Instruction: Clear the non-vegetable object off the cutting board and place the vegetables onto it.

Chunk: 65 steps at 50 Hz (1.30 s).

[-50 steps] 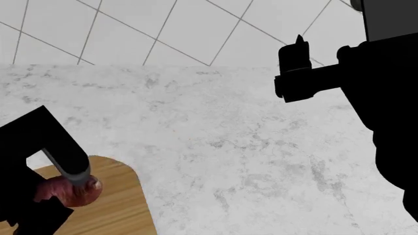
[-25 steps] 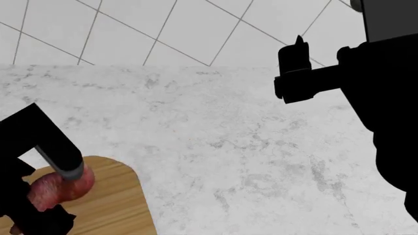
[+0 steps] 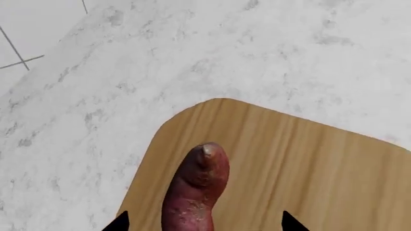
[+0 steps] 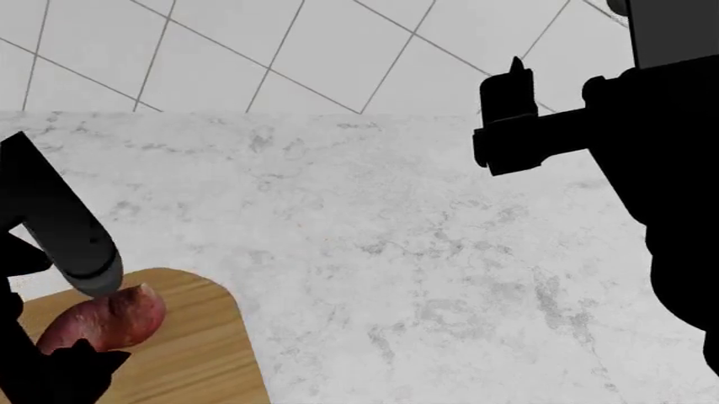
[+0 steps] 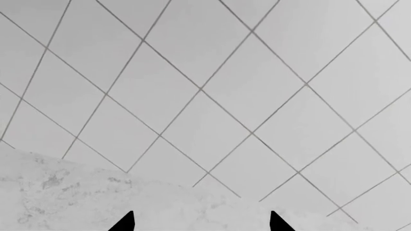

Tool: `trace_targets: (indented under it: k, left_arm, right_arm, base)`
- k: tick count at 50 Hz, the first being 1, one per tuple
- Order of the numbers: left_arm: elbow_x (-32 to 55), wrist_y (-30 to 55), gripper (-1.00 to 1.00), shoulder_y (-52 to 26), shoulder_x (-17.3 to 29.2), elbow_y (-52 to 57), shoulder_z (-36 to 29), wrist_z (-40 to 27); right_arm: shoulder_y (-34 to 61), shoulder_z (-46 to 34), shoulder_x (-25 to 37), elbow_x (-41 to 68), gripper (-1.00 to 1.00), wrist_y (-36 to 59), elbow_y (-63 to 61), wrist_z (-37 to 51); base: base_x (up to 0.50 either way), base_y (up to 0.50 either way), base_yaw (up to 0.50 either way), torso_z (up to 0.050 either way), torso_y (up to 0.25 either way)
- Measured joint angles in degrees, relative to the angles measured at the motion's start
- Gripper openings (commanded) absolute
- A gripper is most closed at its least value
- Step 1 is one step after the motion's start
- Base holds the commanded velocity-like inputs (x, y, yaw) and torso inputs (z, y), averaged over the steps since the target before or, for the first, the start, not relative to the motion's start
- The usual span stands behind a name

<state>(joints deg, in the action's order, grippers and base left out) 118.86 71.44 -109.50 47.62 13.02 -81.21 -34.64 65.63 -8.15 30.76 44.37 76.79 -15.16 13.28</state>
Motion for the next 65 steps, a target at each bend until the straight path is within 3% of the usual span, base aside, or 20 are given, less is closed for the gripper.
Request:
trace_targets:
  k: [16, 42, 65]
  left_arm:
    - [13.7, -7.7, 1.00, -3.6, 2.9, 10.0, 2.5, -5.6]
    - [21.3, -24.7, 1.00, 3.7, 4.1, 25.4, 2.5, -15.0]
    - [33.1, -37.2, 1.00, 2.7, -1.2, 37.4, 2.3, -24.2]
  right_arm:
    - [0.7, 0.2, 0.3, 0.8, 1.00, 0.7, -0.3, 0.5]
    - [2.2, 0.2, 0.8, 2.2, 1.00, 2.4, -0.9, 1.6]
    - [2.2, 1.1, 1.2, 3.6, 1.00, 2.7, -1.5, 2.5]
  base:
    - [0.00, 0.00, 0.00, 0.000, 0.000]
    - [0.00, 0.00, 0.00, 0.000, 0.000]
    - [0.00, 0.00, 0.00, 0.000, 0.000]
